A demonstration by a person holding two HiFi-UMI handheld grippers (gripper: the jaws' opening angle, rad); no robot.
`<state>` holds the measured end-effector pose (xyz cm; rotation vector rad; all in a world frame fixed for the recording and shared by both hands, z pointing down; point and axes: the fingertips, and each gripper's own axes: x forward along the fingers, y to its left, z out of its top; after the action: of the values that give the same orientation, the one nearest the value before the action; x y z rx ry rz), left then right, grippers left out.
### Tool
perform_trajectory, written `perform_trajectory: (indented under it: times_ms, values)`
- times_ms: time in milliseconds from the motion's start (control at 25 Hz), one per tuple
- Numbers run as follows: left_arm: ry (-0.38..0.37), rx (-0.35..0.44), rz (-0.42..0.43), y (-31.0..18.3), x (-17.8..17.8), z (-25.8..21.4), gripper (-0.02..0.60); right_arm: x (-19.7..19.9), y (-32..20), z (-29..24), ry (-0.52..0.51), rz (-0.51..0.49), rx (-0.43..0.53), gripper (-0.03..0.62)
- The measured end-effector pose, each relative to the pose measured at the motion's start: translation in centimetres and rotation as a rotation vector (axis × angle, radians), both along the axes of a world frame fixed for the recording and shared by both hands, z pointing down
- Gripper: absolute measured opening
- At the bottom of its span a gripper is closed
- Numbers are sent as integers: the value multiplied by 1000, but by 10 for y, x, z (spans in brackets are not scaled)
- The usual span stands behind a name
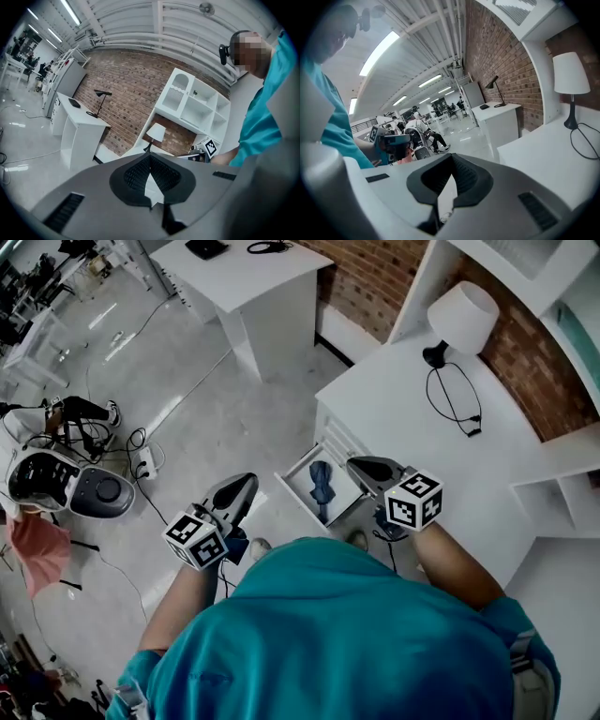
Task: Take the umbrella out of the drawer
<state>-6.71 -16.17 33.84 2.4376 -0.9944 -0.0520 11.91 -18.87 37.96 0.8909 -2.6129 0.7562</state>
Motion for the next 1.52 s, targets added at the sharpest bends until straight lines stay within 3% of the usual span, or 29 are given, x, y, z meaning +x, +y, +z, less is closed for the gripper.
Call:
perform_trajectory:
  times_ms: [240,320,520,800,1120,1520]
  values:
    - [-19,-53,-38,-13,-13,51,8,-38,-23,76,78,-33,-132,25]
    - [-21,-94,-57,-15,-16,79,8,-48,-28,117,118,-48,-188,68]
    - [-48,-197,-79,-16,-24,171,8,-60,-34,248,193,-37,-370,151]
    - [-86,-273,-62,-15,-32,304,8,-40,-33,435,333,83,-587,235]
    - [-85,-281,21,-30,-32,438,8,-27,-49,607,446,152,-657,267]
    - [-90,-290,74,-32,-26,542,8,-10,-64,763,558,170,-691,296]
